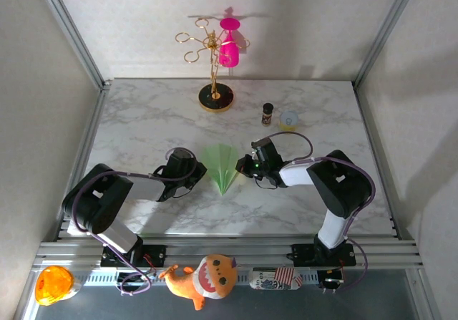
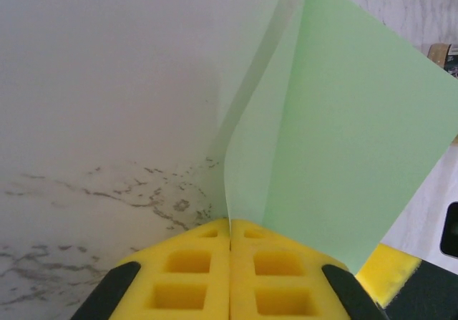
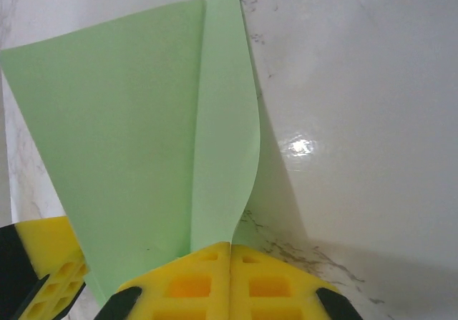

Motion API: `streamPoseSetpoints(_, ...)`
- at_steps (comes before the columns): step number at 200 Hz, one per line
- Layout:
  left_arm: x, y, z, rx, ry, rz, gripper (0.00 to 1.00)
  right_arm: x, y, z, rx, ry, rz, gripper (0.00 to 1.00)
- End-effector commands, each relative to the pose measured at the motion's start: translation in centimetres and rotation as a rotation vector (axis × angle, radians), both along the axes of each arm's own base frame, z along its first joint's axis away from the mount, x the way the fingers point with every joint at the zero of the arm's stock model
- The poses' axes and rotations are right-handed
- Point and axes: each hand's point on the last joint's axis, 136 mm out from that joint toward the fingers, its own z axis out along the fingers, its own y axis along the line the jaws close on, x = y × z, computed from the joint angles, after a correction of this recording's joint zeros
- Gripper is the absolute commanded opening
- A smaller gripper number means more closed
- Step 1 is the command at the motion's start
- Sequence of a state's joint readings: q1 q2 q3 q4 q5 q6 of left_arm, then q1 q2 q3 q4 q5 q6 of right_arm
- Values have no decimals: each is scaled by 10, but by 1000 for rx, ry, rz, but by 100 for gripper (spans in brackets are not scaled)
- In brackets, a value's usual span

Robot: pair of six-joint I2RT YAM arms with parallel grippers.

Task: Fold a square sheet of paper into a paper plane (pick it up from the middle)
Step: Turn over a paper plane at the center of the table.

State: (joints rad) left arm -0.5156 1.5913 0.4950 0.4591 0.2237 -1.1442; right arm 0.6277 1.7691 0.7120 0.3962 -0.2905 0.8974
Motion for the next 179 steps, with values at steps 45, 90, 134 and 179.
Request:
streamPoseSetpoints(45,9,-3,38,163,-65,-131,28,5,11,10,5,-22,79,6)
streamPoseSetpoints(90,3,-19,64,145,-114,-185,26,4,12,8,2,-12,83,6)
streamPoseSetpoints(134,-5,-44,54,174,-56,-238,22,4,11,4,-4,-3,80,6)
streamPoseSetpoints(179,-5,-46,34,252,5,-231,26,5,12,4,-5,-2,80,6)
